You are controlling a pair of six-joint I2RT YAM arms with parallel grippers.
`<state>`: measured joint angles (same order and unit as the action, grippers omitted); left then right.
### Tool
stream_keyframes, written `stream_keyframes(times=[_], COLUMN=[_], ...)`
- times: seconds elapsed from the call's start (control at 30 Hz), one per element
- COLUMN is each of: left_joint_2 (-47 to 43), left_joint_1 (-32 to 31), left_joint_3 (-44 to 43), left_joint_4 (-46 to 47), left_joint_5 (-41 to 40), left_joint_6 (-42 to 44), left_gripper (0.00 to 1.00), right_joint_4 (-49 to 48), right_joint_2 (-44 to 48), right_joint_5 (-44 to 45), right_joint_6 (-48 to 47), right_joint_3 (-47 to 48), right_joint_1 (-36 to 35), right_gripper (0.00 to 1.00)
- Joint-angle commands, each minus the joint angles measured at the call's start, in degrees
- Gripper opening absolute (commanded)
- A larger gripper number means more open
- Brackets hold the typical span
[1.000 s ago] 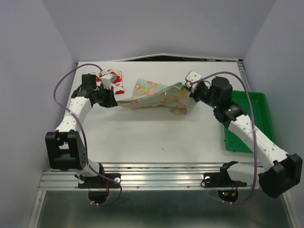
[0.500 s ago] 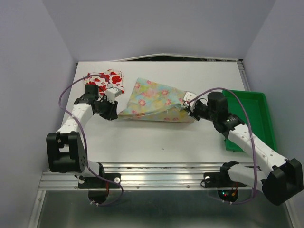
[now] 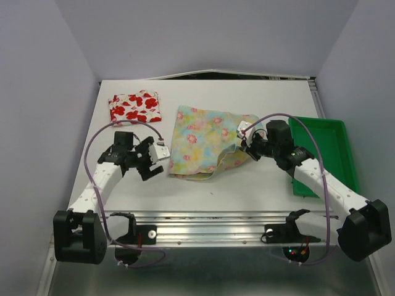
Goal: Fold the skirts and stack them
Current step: Flatten the skirt out
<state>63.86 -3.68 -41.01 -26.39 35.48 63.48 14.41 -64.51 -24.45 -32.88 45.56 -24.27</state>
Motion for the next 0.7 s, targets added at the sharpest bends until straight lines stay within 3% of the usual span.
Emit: stream_keyframes(times=[0.0,0.17,0.53,0.67], left_joint_2=[-3.4,-6.5,-2.1,0.2], left_joint_1=[-9.0,-15.7,-22.0,-23.5], left_joint_3=[7.8,17.6,24.0,24.2], left_joint_4=[8.3,24.5,37.9,38.9], left_joint_5=[-3.3,-9.3,-12.1,-12.0], left_joint_6=[10.4,17.2,20.9,21.2], left_gripper=[0.96,0.82,0.62,0.52], right_joint_4=[-0.7,-0.8,-0.7,-0.8], right_joint_2=[0.0,0.6,0.3,0.1], right_joint_5=[0.8,3.1,4.1,5.1], right_joint_6=[3.3,4.2,4.8,4.8], right_joint_3=[0.5,0.5,0.9,0.9], right_joint_1=[0.4,0.4,0.4,0.4], right_gripper=[0.01,0.01,0.01,0.01])
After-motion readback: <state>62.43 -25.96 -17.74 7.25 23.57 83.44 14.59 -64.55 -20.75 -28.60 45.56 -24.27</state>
